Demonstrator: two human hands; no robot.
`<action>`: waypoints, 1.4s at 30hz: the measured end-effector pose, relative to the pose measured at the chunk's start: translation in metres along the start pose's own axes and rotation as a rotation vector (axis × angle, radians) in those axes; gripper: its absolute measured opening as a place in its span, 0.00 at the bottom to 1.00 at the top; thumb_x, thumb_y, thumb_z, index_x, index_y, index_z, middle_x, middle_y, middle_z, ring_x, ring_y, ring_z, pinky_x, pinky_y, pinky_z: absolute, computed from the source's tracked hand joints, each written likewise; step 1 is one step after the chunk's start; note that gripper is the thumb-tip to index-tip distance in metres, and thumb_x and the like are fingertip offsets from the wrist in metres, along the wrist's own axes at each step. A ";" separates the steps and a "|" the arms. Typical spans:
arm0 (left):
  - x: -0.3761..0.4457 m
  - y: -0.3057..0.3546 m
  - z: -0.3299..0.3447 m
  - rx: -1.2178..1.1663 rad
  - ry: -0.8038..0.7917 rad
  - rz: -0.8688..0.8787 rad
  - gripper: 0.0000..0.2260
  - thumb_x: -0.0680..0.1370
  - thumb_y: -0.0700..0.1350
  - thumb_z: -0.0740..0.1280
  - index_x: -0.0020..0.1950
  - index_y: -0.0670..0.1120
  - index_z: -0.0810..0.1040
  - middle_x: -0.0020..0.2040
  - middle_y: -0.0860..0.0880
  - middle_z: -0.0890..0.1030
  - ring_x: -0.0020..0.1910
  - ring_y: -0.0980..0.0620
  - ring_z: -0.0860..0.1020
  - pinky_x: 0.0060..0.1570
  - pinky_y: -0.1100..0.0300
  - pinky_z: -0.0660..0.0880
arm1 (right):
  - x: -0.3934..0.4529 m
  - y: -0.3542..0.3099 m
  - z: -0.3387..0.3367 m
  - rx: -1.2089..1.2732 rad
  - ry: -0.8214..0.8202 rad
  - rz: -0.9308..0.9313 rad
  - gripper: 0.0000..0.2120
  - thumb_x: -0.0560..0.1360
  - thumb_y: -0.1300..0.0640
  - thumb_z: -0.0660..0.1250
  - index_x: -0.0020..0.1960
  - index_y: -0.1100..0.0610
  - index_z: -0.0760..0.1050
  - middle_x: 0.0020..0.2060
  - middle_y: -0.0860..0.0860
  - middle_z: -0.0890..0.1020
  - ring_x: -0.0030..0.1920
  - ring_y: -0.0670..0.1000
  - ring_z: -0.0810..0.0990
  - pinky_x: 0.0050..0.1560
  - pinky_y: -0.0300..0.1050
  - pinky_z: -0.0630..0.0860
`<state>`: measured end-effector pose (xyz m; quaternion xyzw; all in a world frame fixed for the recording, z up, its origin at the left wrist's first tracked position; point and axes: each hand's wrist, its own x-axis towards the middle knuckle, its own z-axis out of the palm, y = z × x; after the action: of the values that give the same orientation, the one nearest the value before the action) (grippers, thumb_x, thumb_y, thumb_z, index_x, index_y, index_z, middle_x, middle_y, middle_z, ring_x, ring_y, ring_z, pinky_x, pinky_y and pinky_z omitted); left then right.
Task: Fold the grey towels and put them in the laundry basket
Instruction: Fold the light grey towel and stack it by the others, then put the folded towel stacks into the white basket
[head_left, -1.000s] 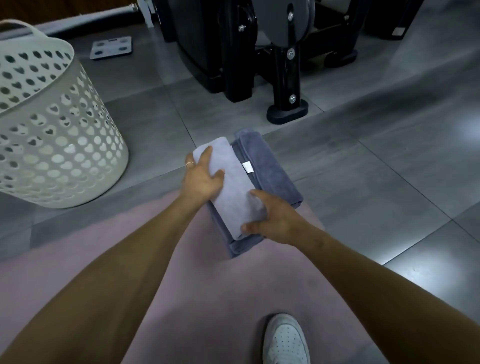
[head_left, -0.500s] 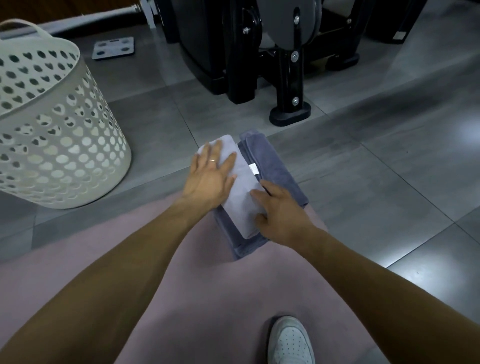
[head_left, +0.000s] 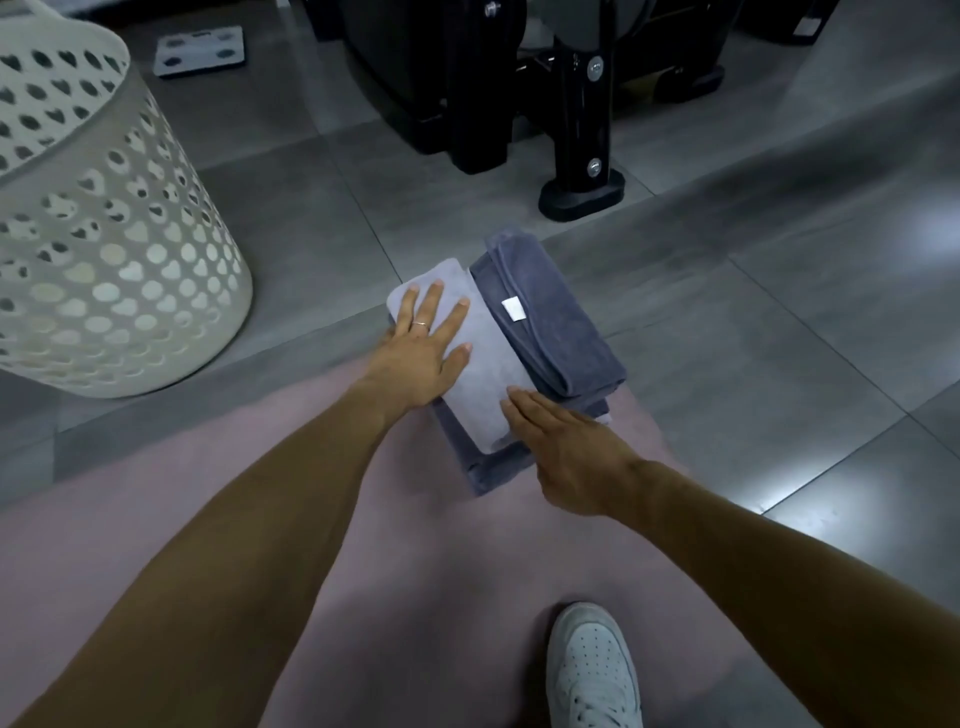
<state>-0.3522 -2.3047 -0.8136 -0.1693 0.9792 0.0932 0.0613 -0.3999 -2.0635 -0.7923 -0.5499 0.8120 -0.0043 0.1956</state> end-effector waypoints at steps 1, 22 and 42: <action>0.001 0.003 -0.006 -0.001 -0.036 -0.012 0.28 0.82 0.61 0.47 0.79 0.56 0.41 0.79 0.48 0.36 0.77 0.44 0.34 0.75 0.41 0.46 | 0.001 -0.001 -0.010 0.026 -0.043 0.021 0.35 0.78 0.58 0.60 0.79 0.55 0.44 0.79 0.50 0.47 0.78 0.50 0.49 0.77 0.48 0.53; -0.199 -0.043 -0.090 -0.751 0.354 -0.294 0.08 0.75 0.39 0.67 0.45 0.50 0.84 0.40 0.59 0.82 0.36 0.66 0.77 0.39 0.76 0.69 | 0.025 -0.149 -0.105 0.473 0.310 0.005 0.09 0.74 0.63 0.65 0.50 0.58 0.82 0.45 0.49 0.83 0.45 0.46 0.80 0.46 0.30 0.74; -0.230 -0.151 -0.235 -0.817 0.474 -0.451 0.09 0.75 0.37 0.66 0.48 0.49 0.82 0.42 0.50 0.84 0.43 0.53 0.82 0.44 0.59 0.78 | 0.106 -0.256 -0.251 0.347 0.263 -0.192 0.05 0.73 0.59 0.63 0.44 0.50 0.75 0.34 0.41 0.77 0.38 0.43 0.76 0.49 0.44 0.77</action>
<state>-0.1059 -2.4186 -0.5736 -0.4026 0.7893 0.4112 -0.2143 -0.2865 -2.3122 -0.5366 -0.5774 0.7616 -0.2340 0.1785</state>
